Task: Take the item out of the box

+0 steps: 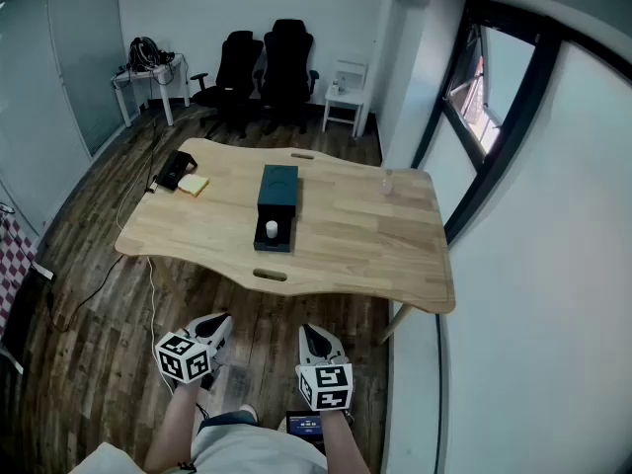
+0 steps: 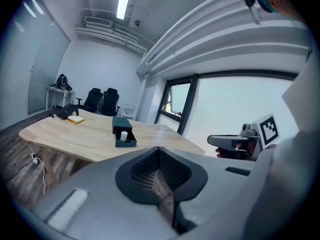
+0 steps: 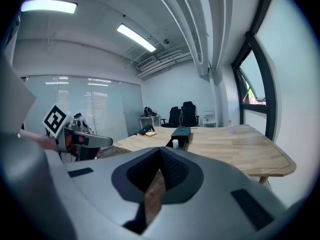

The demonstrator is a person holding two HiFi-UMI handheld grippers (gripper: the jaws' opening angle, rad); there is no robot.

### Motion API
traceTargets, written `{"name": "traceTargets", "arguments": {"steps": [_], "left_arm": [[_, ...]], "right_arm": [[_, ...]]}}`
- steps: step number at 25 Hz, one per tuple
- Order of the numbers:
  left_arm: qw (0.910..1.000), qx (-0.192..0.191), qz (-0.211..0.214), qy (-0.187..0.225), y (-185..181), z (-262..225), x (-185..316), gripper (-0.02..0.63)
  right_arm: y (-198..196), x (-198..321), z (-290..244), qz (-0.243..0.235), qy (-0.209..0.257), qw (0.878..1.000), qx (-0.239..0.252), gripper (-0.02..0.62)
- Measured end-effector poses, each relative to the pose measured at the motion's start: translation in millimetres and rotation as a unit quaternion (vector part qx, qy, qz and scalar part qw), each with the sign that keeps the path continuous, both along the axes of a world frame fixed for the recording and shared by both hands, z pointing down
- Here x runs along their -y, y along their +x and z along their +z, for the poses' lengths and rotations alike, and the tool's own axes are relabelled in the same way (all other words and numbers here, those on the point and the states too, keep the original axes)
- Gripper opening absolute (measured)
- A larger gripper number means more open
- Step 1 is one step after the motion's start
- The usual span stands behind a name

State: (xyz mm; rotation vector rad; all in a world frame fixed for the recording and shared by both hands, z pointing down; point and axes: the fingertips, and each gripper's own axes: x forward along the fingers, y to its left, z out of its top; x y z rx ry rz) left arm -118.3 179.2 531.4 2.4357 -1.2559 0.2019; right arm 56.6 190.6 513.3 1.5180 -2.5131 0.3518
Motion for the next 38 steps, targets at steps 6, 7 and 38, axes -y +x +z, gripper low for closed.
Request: {"name": "traceTargets", "arguments": {"steps": [6,7,38], "left_arm": [[1.0000,0.008,-0.001,0.005,5.9,-1.0,-0.3,0.000],[0.9999,0.010,-0.003,0.006,5.4,-1.0,2.0,0.001],[0.9990,0.025,0.037,-0.008,42.2,39.0,377.2,0.000]], "right_arm": [[7.6,-0.3,1.4,-0.004,-0.006,1.000,0.008,0.005],[8.6,1.4,1.9,-0.003,-0.009,1.000,0.014,0.005],[60.5,335.4,41.8,0.075,-0.053,0.996,0.000,0.005]]}}
